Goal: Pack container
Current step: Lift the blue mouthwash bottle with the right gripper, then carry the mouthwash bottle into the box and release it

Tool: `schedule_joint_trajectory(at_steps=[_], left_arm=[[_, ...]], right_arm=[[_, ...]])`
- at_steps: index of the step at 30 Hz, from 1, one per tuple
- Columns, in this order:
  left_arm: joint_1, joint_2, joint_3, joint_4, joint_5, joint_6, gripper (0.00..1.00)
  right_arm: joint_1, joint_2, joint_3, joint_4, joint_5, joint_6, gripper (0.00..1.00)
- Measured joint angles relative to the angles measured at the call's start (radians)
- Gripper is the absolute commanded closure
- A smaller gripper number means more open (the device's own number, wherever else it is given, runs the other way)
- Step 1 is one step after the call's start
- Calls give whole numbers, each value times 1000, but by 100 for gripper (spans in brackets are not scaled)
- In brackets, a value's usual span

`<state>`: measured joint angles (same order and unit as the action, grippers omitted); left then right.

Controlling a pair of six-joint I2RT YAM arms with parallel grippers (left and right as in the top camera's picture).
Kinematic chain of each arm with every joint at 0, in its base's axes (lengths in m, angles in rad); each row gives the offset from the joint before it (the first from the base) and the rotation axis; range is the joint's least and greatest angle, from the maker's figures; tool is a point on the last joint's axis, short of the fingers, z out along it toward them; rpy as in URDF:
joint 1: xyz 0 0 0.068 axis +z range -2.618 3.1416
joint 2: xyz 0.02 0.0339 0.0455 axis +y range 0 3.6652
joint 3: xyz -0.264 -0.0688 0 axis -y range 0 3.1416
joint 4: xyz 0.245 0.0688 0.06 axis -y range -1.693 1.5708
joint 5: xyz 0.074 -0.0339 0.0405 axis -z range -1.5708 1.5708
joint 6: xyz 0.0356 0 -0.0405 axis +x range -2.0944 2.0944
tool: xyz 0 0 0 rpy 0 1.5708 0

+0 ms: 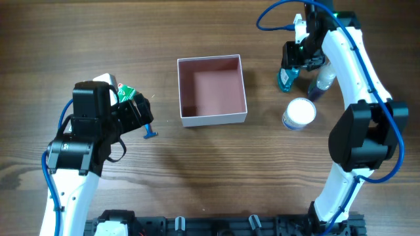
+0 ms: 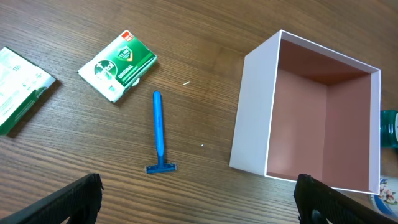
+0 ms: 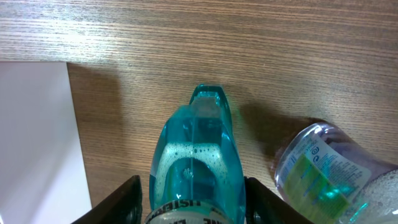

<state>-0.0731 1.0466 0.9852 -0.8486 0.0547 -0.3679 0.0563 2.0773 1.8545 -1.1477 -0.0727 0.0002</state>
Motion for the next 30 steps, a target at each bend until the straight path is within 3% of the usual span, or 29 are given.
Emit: schedule_joint_trajectory(at_steps=[12,16,18,30], left_arm=[[0,0,0,1,0,0,0],[0,0,0,1,0,0,0],[0,0,0,0,0,0,0],[0,0,0,0,0,0,0]], right_arm=[[0,0,2,-2,11,-1,68],[0,0,2,-3,11,-1,83],[0,0,2,-2,11,-1,96],[0,-51,1,6,11,4,96]])
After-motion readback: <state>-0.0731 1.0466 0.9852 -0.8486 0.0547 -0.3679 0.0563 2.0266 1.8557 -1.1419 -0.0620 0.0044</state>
